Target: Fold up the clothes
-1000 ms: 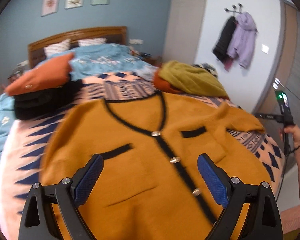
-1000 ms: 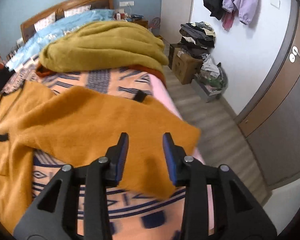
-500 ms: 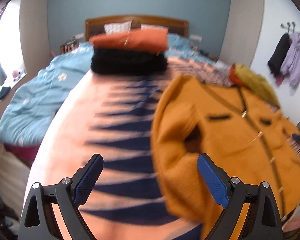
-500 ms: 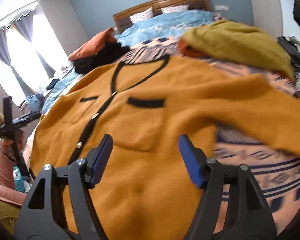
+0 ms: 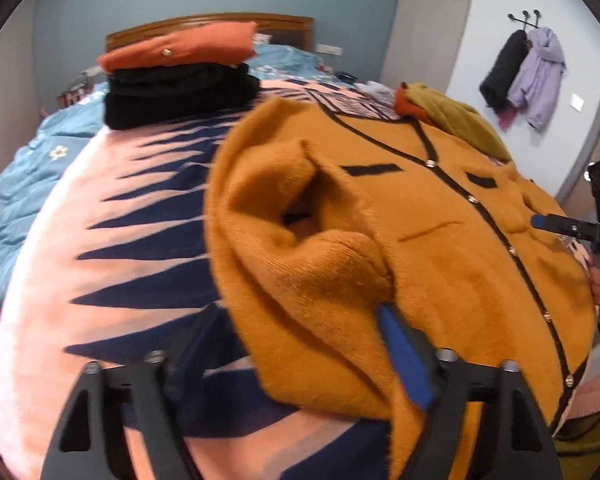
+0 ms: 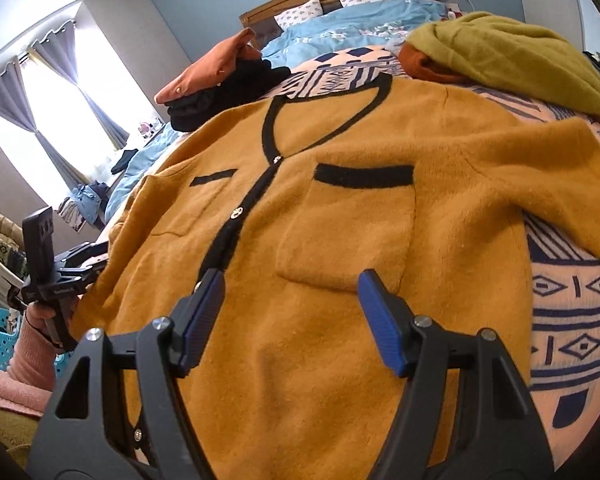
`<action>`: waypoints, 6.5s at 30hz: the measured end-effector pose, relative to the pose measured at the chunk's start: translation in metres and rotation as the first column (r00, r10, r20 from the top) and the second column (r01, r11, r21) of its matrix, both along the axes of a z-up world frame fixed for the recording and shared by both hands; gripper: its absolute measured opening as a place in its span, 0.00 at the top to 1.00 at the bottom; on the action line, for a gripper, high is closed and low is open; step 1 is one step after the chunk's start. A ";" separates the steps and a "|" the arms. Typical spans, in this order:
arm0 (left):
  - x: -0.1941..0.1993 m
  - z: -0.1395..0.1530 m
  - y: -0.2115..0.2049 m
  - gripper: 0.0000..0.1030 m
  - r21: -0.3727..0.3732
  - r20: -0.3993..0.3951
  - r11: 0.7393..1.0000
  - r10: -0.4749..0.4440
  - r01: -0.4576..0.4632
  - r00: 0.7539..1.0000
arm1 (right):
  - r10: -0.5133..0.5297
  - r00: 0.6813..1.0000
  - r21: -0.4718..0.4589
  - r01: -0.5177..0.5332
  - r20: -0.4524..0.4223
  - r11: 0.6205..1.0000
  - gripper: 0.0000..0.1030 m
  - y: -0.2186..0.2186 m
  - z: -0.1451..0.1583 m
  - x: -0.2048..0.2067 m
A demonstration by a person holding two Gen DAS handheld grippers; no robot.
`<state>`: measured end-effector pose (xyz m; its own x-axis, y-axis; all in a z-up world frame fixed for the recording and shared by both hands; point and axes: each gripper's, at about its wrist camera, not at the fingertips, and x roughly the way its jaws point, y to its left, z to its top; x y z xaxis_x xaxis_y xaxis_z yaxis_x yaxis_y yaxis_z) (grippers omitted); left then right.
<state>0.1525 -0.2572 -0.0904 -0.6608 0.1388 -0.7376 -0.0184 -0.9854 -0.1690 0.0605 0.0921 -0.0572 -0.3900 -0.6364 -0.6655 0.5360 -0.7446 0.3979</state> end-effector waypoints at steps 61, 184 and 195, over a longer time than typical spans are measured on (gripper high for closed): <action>-0.014 0.052 -0.124 0.45 -0.623 -0.102 0.597 0.578 -0.505 0.810 | -0.115 0.993 -0.002 0.115 -0.012 0.993 0.31 0.036 0.003 0.001; -0.118 0.037 0.088 0.15 0.268 -0.029 0.936 -0.230 0.230 0.973 | 0.209 0.976 0.197 -0.196 -0.052 0.961 0.56 -0.080 -0.001 -0.092; -0.126 0.024 0.085 0.15 0.307 -0.037 0.919 -0.247 0.246 0.968 | -0.179 0.941 -0.220 0.247 0.287 0.944 0.36 0.033 -0.010 -0.131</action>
